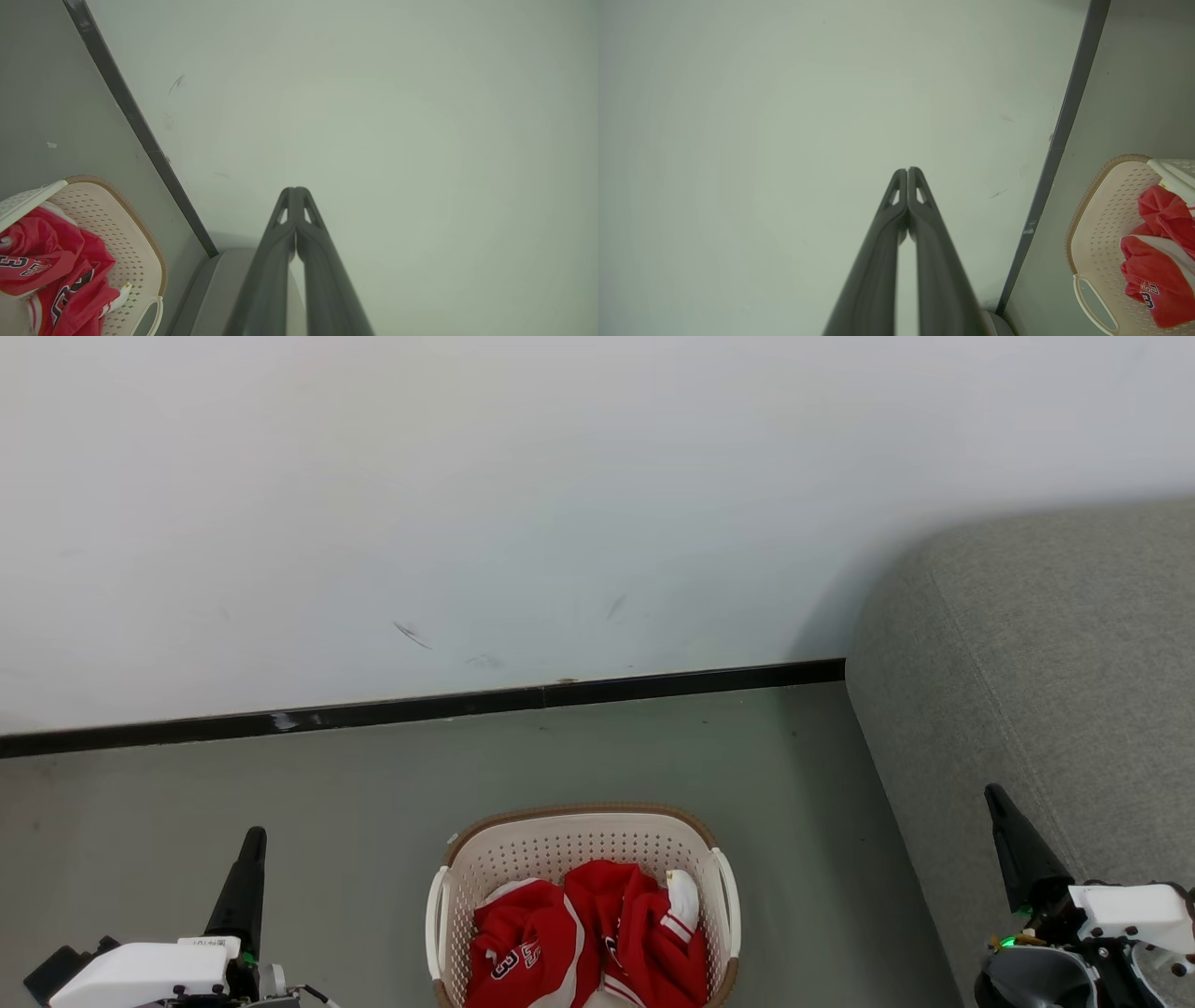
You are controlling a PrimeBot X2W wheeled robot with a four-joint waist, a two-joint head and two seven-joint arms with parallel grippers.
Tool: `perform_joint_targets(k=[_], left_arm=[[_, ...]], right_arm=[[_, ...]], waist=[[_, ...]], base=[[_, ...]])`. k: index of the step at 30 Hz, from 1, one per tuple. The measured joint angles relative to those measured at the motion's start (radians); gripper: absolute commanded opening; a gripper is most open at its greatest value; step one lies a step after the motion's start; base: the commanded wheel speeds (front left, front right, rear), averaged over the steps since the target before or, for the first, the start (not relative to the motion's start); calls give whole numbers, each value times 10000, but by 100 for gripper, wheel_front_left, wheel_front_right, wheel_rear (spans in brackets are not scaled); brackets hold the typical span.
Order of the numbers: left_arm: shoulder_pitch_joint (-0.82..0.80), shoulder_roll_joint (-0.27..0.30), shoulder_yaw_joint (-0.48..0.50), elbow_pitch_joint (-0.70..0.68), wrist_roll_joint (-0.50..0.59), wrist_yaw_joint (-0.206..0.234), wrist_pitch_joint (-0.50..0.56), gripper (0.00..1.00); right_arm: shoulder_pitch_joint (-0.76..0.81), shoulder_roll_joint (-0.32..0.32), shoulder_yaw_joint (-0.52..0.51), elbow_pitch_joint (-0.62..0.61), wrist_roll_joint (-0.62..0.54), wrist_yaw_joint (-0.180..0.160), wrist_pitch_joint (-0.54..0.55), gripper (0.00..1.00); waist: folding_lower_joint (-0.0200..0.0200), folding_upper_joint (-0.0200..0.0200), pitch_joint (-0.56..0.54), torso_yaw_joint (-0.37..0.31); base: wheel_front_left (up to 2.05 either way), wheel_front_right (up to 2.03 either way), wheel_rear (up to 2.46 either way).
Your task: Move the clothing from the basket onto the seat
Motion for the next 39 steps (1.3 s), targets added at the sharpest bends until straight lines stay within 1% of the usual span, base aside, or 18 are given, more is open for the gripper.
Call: perform_joint_targets(k=[39], left_arm=[[0, 0, 0, 0, 0, 0, 0, 0]], right_arm=[[0, 0, 0, 0, 0, 0, 0, 0]], waist=[[0, 0, 0, 0]], base=[[0, 0, 0]])
